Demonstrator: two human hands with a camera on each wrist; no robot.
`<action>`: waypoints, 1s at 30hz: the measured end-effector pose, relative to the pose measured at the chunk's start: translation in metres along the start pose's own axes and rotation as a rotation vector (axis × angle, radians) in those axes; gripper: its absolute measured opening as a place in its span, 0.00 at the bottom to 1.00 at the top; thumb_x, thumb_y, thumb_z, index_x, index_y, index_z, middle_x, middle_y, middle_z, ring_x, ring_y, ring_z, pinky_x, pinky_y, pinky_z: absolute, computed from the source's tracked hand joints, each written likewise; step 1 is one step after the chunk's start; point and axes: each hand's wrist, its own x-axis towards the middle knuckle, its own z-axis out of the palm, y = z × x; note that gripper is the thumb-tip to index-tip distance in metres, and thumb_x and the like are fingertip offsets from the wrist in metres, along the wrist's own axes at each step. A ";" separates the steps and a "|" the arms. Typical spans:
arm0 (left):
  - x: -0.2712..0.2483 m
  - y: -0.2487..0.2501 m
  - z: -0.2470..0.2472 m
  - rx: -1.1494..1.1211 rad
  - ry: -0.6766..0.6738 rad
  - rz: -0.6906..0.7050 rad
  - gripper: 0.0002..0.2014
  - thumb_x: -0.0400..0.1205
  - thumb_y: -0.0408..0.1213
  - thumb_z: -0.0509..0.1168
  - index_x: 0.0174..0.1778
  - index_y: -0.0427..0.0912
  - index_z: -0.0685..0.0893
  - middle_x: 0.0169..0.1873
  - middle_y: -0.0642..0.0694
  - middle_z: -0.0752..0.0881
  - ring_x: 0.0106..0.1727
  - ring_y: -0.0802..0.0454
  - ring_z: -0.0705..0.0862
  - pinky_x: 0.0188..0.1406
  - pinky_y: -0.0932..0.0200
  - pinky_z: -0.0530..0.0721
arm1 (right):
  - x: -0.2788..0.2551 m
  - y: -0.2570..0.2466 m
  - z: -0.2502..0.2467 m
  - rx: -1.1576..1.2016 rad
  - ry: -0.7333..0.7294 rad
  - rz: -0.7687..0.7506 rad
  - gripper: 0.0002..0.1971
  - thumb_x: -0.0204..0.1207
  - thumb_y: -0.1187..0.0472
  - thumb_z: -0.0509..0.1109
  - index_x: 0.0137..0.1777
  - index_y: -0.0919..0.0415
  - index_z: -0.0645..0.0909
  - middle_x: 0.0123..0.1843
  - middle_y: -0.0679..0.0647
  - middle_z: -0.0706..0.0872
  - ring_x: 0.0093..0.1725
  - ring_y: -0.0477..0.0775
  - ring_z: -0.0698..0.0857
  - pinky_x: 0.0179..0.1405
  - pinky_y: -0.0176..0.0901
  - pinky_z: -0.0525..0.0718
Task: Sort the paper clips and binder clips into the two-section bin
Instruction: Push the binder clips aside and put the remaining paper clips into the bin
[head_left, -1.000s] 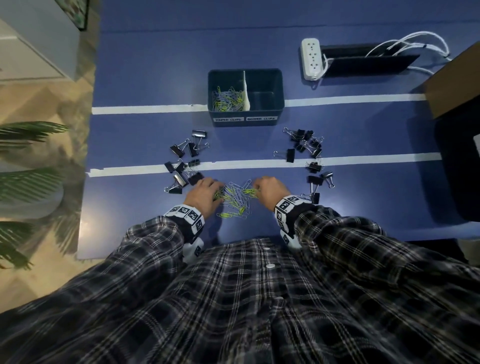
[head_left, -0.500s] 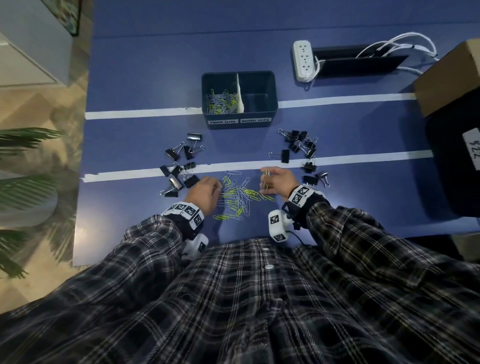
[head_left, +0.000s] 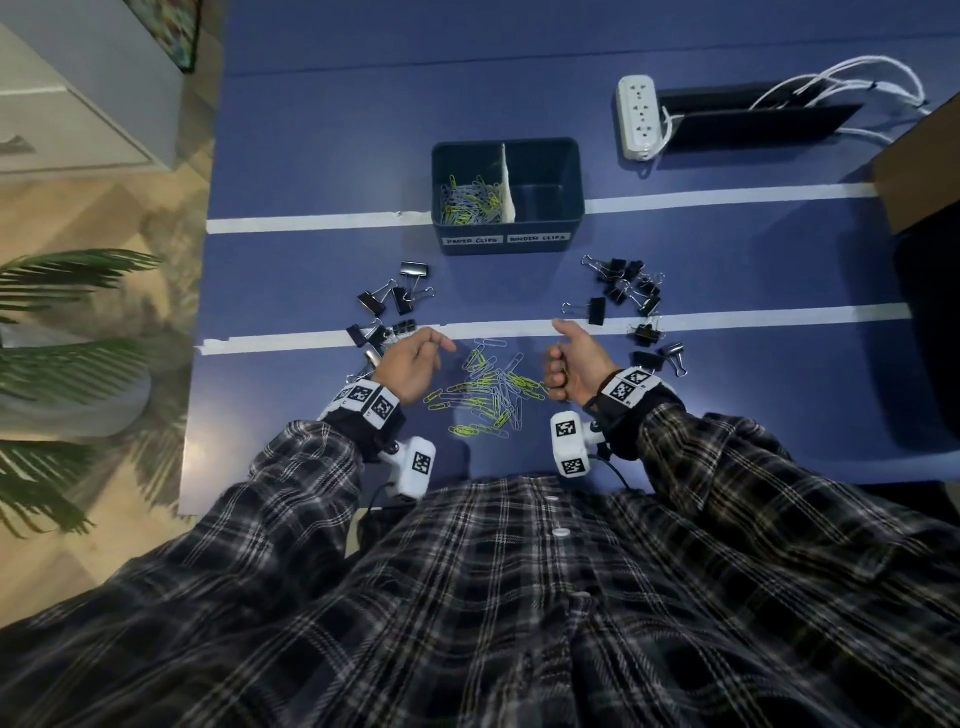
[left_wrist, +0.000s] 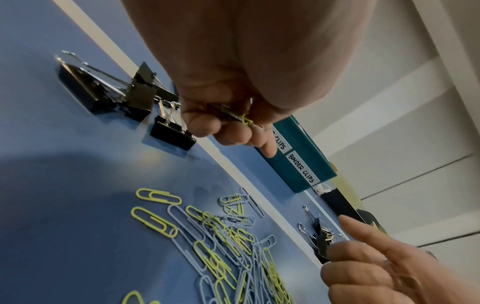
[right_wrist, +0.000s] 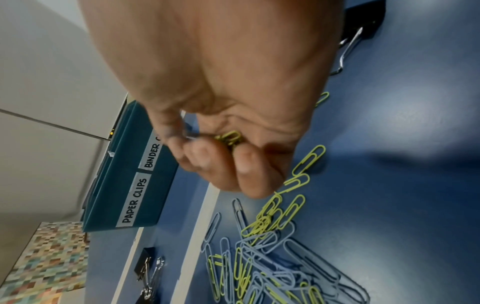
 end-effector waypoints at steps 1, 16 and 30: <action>-0.001 -0.005 -0.001 -0.059 0.006 -0.029 0.18 0.83 0.30 0.48 0.40 0.48 0.82 0.29 0.50 0.79 0.29 0.55 0.76 0.30 0.61 0.75 | 0.000 0.000 0.001 -0.013 0.000 0.007 0.24 0.80 0.40 0.58 0.26 0.53 0.62 0.20 0.47 0.62 0.17 0.48 0.62 0.22 0.36 0.58; -0.023 -0.035 0.002 0.685 -0.138 0.000 0.17 0.73 0.51 0.73 0.50 0.45 0.79 0.46 0.49 0.77 0.45 0.49 0.78 0.44 0.57 0.76 | 0.006 0.011 -0.011 -0.132 0.103 -0.040 0.22 0.79 0.43 0.67 0.31 0.55 0.67 0.20 0.49 0.67 0.19 0.50 0.70 0.18 0.36 0.68; -0.031 -0.022 0.005 0.544 -0.073 -0.031 0.04 0.72 0.36 0.68 0.37 0.42 0.79 0.33 0.44 0.84 0.36 0.44 0.81 0.33 0.59 0.75 | 0.010 0.013 -0.016 -0.841 0.180 -0.157 0.13 0.82 0.55 0.60 0.40 0.55 0.82 0.28 0.46 0.75 0.27 0.51 0.72 0.24 0.39 0.70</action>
